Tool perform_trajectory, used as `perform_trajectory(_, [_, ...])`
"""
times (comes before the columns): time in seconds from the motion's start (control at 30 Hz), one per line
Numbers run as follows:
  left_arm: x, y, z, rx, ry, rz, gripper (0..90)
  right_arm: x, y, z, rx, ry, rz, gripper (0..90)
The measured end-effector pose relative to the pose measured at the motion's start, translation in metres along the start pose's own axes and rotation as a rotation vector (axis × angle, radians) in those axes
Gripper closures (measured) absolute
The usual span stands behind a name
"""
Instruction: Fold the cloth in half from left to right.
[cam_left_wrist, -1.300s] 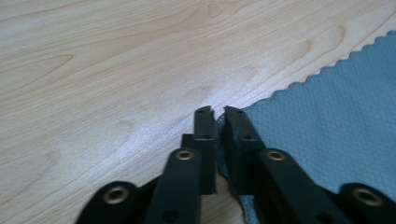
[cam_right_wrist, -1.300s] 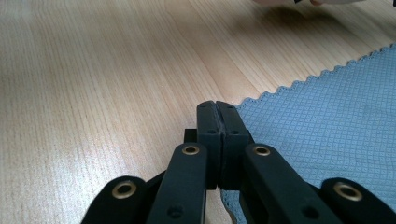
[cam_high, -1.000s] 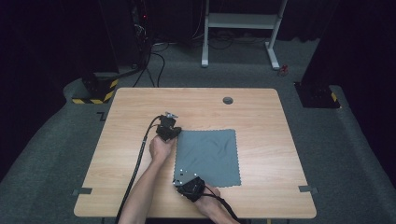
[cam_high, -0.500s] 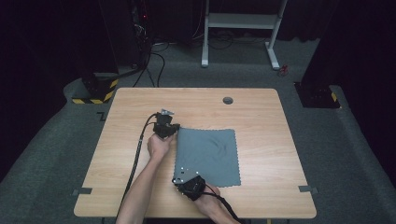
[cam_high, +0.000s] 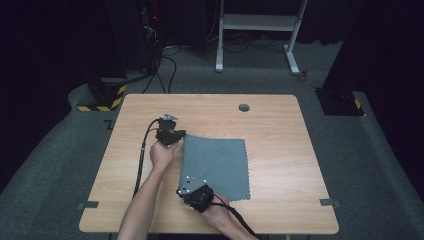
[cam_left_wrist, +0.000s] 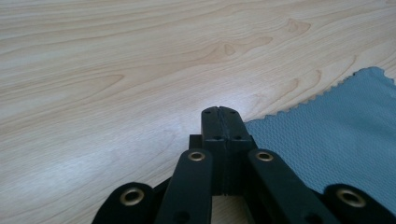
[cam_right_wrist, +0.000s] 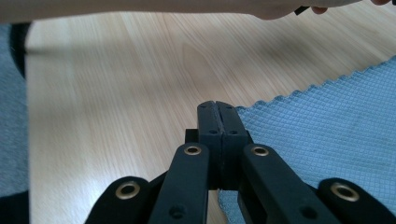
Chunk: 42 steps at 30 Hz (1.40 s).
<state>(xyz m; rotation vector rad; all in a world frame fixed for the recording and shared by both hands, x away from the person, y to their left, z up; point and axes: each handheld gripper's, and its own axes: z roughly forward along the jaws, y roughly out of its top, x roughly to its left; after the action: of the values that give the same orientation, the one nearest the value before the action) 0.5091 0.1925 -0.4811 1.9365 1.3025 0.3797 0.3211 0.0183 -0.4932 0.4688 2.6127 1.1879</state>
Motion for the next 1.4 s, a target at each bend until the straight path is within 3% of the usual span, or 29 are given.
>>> perform_trajectory(0.23, [0.012, 0.000, -0.020, 0.004, 0.022, 0.006, 90.0, 0.008, 0.017, 0.007, -0.039, 0.035, -0.024, 90.0])
perform_trajectory(0.3, [0.011, -0.001, -0.021, 0.007, 0.032, 0.026, 90.0, 0.009, 0.017, 0.008, -0.043, 0.043, -0.026, 90.0])
perform_trajectory(0.53, [-0.005, -0.003, 0.001, 0.016, -0.009, 0.023, 90.0, 0.002, -0.001, 0.000, -0.042, 0.032, 0.022, 90.0])
perform_trajectory(0.8, [-0.025, 0.002, 0.017, 0.029, -0.023, 0.078, 90.0, -0.005, -0.021, -0.013, -0.019, -0.001, 0.045, 90.0])
perform_trajectory(1.07, [-0.027, 0.002, 0.018, 0.017, -0.049, 0.050, 90.0, -0.007, -0.030, -0.016, -0.016, -0.010, 0.062, 90.0])
perform_trajectory(1.4, [-0.034, 0.002, 0.023, 0.016, -0.046, 0.070, 90.0, -0.010, -0.041, -0.026, -0.010, -0.030, 0.079, 90.0])
